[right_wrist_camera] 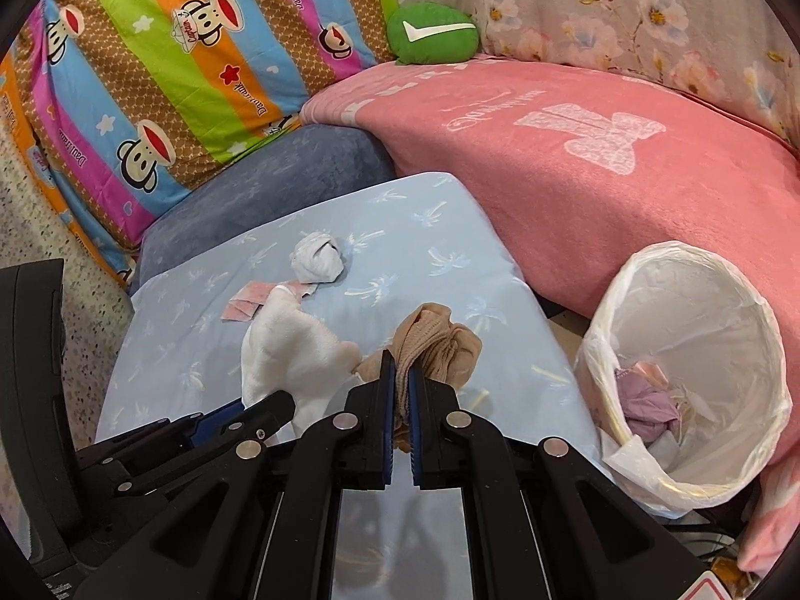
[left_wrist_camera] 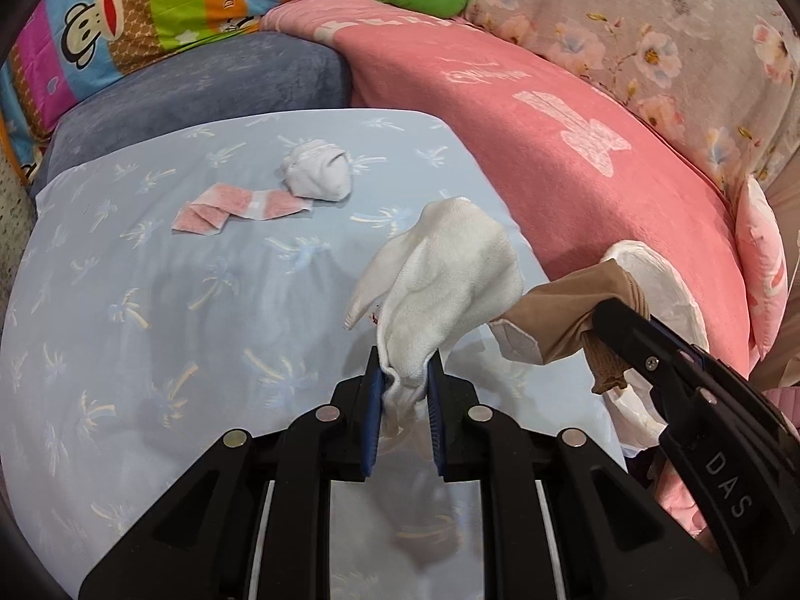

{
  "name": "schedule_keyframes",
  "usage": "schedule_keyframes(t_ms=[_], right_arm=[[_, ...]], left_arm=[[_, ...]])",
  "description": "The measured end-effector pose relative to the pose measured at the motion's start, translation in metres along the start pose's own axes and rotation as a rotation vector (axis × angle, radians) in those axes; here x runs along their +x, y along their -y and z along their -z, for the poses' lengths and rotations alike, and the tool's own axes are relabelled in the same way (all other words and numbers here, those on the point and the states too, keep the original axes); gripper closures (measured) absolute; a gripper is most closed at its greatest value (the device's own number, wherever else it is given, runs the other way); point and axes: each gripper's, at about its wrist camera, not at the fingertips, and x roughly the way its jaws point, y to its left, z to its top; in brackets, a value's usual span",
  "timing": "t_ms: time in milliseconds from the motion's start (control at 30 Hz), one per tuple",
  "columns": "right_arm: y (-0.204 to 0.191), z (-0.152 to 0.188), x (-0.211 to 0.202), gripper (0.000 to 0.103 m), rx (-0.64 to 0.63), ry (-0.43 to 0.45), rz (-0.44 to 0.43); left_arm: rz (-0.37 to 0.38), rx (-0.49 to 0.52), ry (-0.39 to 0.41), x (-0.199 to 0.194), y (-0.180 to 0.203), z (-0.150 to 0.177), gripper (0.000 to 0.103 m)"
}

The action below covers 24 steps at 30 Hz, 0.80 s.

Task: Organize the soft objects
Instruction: 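Carry the white glove and tan stocking over the wastebasket with both tools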

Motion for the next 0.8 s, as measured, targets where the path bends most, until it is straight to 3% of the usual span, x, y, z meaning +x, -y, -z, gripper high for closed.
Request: schedule_keyframes(t_ms=[367, 800], right_arm=[[0.036, 0.000, -0.029, 0.099, 0.046, 0.045, 0.025], [0.108, 0.004, -0.059, 0.099, 0.149, 0.089, 0.097]], left_arm=[[0.022, 0.070, 0.008, -0.003, 0.041, 0.004, 0.087], [0.079, 0.178, -0.005, 0.004, 0.105, 0.004, 0.087]])
